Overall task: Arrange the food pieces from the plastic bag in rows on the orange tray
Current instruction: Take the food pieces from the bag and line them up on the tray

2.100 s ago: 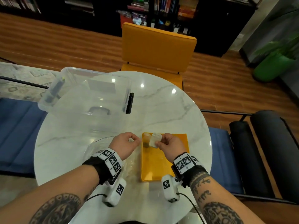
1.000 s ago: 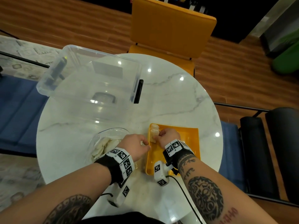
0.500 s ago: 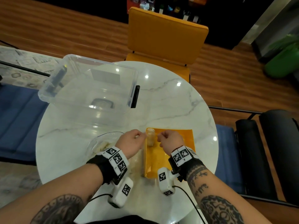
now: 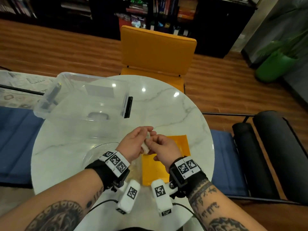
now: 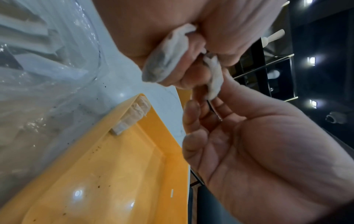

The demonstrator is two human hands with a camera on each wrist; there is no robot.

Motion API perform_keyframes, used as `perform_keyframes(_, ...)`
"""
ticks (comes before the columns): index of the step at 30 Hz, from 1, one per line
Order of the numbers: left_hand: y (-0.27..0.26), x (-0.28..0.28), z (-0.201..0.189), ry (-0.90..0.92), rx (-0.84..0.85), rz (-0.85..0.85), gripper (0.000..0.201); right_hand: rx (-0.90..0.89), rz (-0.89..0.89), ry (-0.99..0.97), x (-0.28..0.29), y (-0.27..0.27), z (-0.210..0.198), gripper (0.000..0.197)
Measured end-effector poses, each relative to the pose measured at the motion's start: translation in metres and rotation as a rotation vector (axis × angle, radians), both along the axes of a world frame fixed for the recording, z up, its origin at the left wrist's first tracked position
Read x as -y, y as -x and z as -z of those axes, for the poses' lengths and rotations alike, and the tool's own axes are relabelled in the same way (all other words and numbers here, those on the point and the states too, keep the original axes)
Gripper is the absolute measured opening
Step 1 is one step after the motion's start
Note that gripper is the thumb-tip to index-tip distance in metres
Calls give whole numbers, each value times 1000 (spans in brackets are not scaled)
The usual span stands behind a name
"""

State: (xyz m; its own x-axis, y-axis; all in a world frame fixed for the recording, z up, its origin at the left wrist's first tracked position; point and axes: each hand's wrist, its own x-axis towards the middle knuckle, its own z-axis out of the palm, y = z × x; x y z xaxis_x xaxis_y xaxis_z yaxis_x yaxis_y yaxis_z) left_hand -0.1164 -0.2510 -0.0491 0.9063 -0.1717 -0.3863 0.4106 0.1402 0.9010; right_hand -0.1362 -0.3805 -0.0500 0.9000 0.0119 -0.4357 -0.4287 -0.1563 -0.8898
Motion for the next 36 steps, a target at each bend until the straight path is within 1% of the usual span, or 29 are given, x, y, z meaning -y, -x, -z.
perform_keyframes(3,0,-5,6,-217,76,22,15,-34,24,28,9,-3,-2,20)
perform_keyframes(5,-2,-10,13,-294,77,18,8,-71,39,22,15,-5,-2,29)
perform_keyframes(6,-1,-12,16,-336,64,15,8,-88,43,14,17,-6,-2,30)
perform_keyframes(7,-1,-13,17,-390,62,9,8,-104,45,10,18,-6,-2,28)
perform_keyframes(9,0,-15,21,-478,110,2,5,-130,66,23,19,-8,-1,22)
perform_keyframes(10,0,-17,21,-501,145,19,8,-144,88,26,19,-9,0,21)
perform_keyframes(11,2,-17,19,-526,175,69,15,-155,107,27,19,-11,2,20)
perform_keyframes(13,5,-17,16,-611,225,241,31,-175,121,15,19,-13,4,17)
perform_keyframes(14,6,-17,17,-653,259,308,33,-188,121,8,19,-14,4,15)
perform_keyframes(15,6,-17,18,-685,294,342,29,-200,117,1,18,-14,4,14)
perform_keyframes(17,3,-17,21,-709,329,340,10,-218,96,-24,18,-14,2,14)
perform_keyframes(18,1,-18,23,-706,329,329,6,-220,85,-29,19,-14,1,18)
perform_keyframes(19,-2,-19,26,-699,317,323,7,-208,71,-6,20,-14,0,25)
perform_keyframes(21,-5,-22,29,-668,291,320,14,-133,23,102,23,-16,-2,35)
perform_keyframes(23,-6,-25,32,-607,255,324,20,-7,-50,175,25,-16,-1,30)
perform_keyframes(25,-5,-25,34,-532,237,332,26,128,-165,251,24,-14,5,16)
perform_keyframes(27,-4,-23,37,-473,223,341,22,198,-232,351,22,-14,14,6)
perform_keyframes(28,-4,-23,40,-473,214,339,15,210,-231,385,21,-15,18,7)
perform_keyframes(30,-4,-26,46,-543,196,346,3,197,-240,417,22,-18,25,7)
perform_keyframes(31,-4,-29,50,-602,190,351,5,175,-267,426,23,-18,28,4)
perform_keyframes(34,-5,-35,60,-799,143,345,17,87,-373,510,26,-17,44,9)
perform_keyframes(36,-6,-37,65,-890,103,330,20,25,-399,565,27,-19,54,4)
